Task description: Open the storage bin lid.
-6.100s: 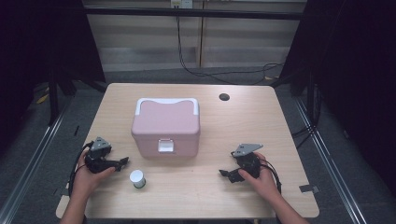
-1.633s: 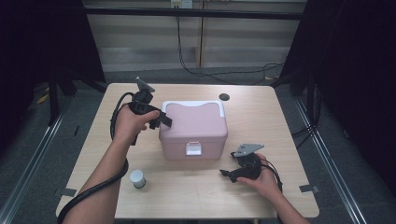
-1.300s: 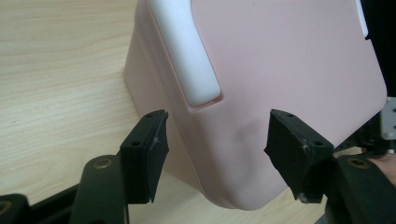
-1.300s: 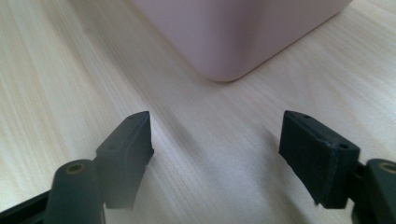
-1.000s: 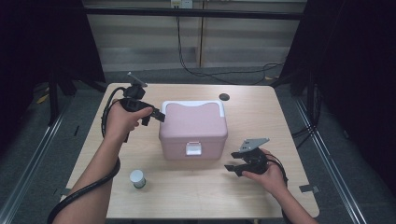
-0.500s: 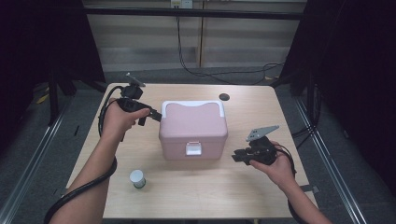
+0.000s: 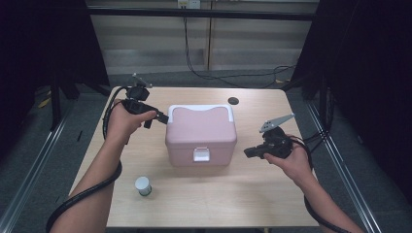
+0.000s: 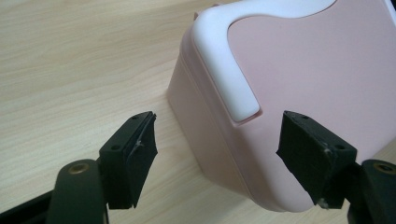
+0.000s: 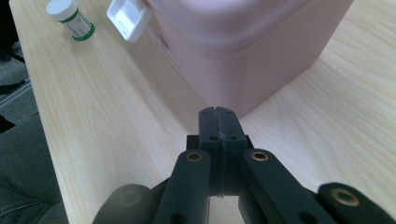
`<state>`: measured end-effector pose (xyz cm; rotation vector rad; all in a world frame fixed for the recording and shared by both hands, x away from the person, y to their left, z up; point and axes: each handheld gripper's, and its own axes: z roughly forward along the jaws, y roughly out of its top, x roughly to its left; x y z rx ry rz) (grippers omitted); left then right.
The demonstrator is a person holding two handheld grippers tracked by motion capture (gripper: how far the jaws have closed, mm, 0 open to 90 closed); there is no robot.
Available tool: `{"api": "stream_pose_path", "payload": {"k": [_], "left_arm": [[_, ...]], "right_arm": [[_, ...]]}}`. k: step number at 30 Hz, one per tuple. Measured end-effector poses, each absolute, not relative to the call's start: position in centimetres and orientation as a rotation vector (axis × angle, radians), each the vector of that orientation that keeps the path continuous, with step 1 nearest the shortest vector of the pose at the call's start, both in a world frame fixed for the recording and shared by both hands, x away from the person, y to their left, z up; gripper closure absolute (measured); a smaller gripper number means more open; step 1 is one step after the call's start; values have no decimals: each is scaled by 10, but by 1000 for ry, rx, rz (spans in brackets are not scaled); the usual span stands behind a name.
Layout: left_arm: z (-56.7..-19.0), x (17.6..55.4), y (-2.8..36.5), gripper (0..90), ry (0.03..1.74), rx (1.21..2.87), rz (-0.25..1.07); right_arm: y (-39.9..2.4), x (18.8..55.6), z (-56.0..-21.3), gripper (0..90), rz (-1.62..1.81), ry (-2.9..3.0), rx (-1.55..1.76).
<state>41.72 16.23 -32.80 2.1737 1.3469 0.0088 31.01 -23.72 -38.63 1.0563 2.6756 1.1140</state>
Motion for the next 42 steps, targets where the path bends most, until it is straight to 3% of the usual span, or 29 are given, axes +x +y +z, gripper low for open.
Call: {"api": "stream_pose_path", "payload": {"k": [18, 42], "left_arm": [[-328, 427, 161, 266, 1345, 2161, 16], [-341, 441, 149, 274, 1338, 2141, 14]], "right_arm": [[-212, 334, -335, 900, 1160, 2643, 987], [-183, 353, -350, 900, 1132, 2600, 1011]]}}
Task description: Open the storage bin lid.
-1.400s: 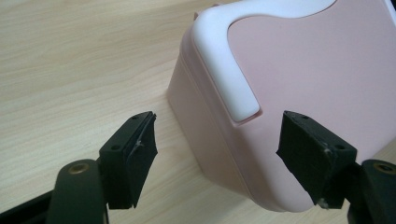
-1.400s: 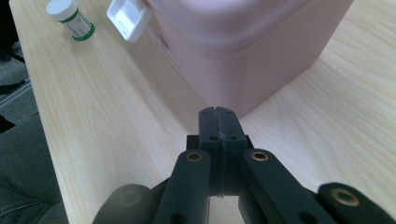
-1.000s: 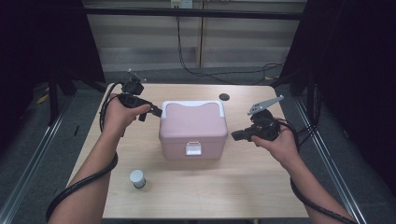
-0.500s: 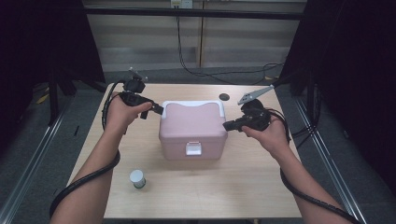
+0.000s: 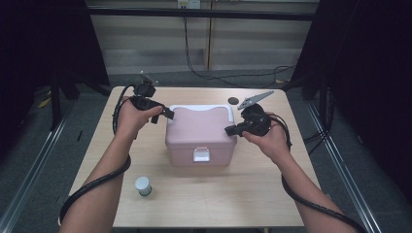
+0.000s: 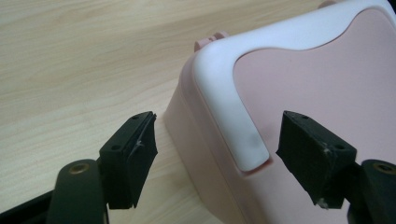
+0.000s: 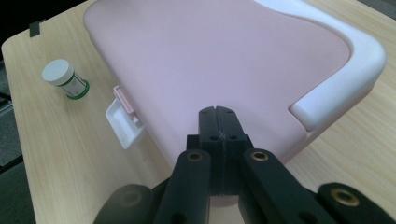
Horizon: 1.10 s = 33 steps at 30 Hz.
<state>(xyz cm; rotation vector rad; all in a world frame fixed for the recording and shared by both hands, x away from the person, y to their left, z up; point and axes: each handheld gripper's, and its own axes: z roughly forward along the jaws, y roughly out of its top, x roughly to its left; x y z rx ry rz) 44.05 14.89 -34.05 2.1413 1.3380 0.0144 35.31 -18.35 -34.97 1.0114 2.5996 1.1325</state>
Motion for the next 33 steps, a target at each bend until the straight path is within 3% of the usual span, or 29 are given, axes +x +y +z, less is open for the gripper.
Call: {"api": "stream_pose_path", "payload": {"k": [17, 33], "left_arm": [[-347, 443, 131, 297, 1292, 2117, -86], [-339, 442, 126, 293, 1314, 2139, -27]], "right_arm": [[-183, 352, -350, 900, 1135, 2600, 1061], [-180, 351, -348, 900, 1103, 2599, 1084]]}}
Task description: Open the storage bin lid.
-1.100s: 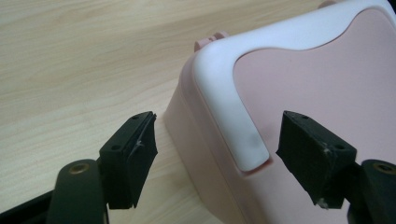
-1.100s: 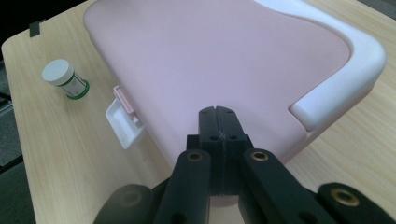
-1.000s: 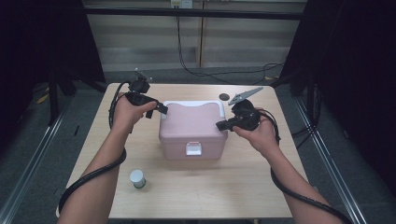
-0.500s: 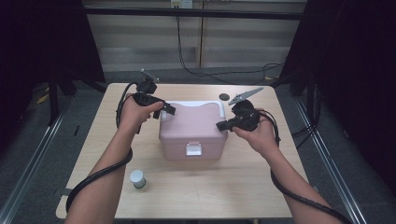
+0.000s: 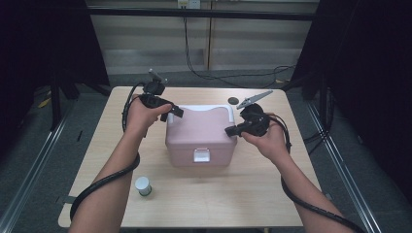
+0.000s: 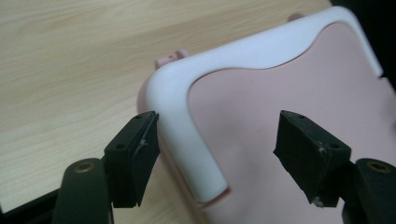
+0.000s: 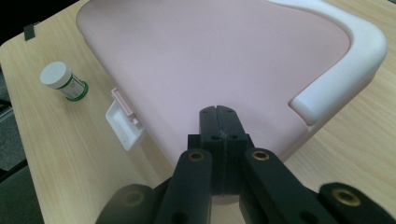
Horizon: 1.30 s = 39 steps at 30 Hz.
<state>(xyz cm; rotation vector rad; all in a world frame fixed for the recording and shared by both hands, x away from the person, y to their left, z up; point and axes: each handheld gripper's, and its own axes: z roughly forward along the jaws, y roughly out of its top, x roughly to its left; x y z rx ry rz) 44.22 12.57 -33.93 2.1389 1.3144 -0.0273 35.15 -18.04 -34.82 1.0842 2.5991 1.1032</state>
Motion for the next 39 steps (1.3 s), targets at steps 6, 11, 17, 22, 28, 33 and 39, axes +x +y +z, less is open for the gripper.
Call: {"api": "stream_pose_path", "payload": {"k": [6, 11, 17, 22, 28, 33, 39], "left_arm": [[-353, 450, 125, 276, 1326, 2119, -64], [-354, 453, 122, 259, 1343, 2105, -56], [-347, 449, 121, 322, 1329, 2128, -37], [-340, 445, 118, 316, 1308, 2121, -26], [-335, 442, 121, 329, 1298, 2118, -22], [-332, 438, 120, 328, 1296, 2114, -8], [-326, 433, 122, 329, 1278, 2138, 7]], "right_arm": [[-180, 351, -348, 900, 1100, 2602, 1078], [-180, 353, -348, 900, 1103, 2601, 1079], [-181, 352, -349, 900, 1114, 2598, 1081], [-177, 352, -346, 900, 1052, 2609, 1079], [-179, 352, -348, 900, 1087, 2601, 1104], [-178, 351, -347, 900, 1072, 2600, 1104], [-180, 351, -348, 900, 1093, 2589, 1137]]}}
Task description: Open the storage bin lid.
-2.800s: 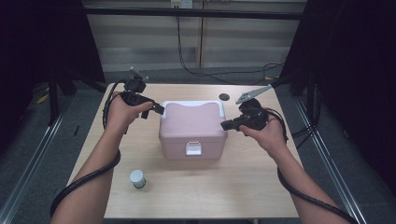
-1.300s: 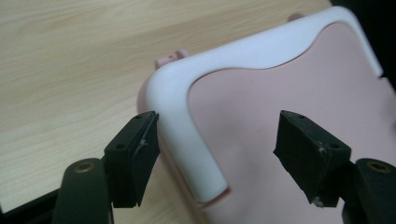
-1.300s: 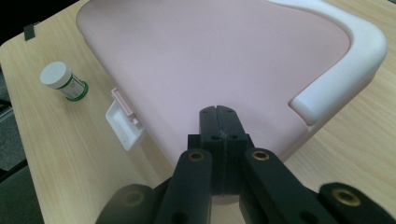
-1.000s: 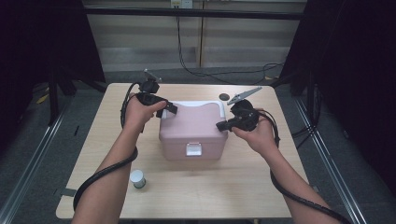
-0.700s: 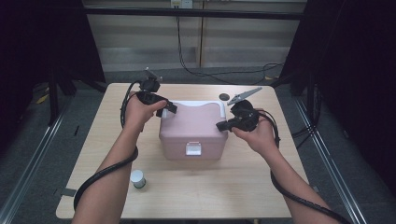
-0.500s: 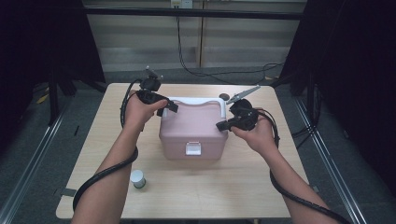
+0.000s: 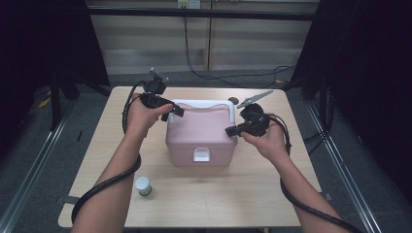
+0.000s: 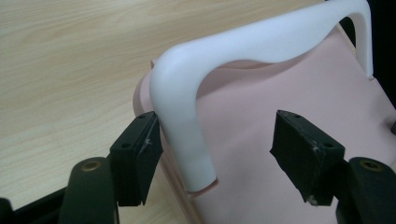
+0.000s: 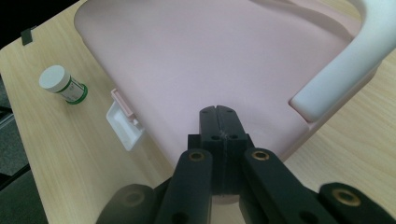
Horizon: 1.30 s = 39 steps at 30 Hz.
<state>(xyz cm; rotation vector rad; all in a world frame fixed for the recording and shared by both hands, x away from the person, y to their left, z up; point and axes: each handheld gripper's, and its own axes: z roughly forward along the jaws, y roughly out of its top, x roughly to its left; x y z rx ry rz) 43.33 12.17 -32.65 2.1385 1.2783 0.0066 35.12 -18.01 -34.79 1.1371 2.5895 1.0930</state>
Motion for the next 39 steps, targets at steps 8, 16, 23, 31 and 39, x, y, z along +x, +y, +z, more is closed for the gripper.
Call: {"api": "stream_pose_path", "payload": {"k": [8, 16, 23, 31, 39], "left_arm": [[-318, 427, 123, 342, 1257, 2146, 26], [-309, 416, 127, 374, 1203, 2160, 44], [-303, 409, 129, 376, 1149, 2195, 15], [-308, 409, 131, 364, 1155, 2212, 70], [-314, 410, 132, 351, 1165, 2229, 122]], "right_arm": [[-178, 350, -348, 900, 1076, 2579, 1129], [-177, 350, -348, 900, 1078, 2573, 1125], [-176, 348, -347, 900, 1070, 2565, 1125], [-179, 347, -350, 900, 1112, 2551, 1130], [-181, 349, -351, 900, 1137, 2551, 1145]]}}
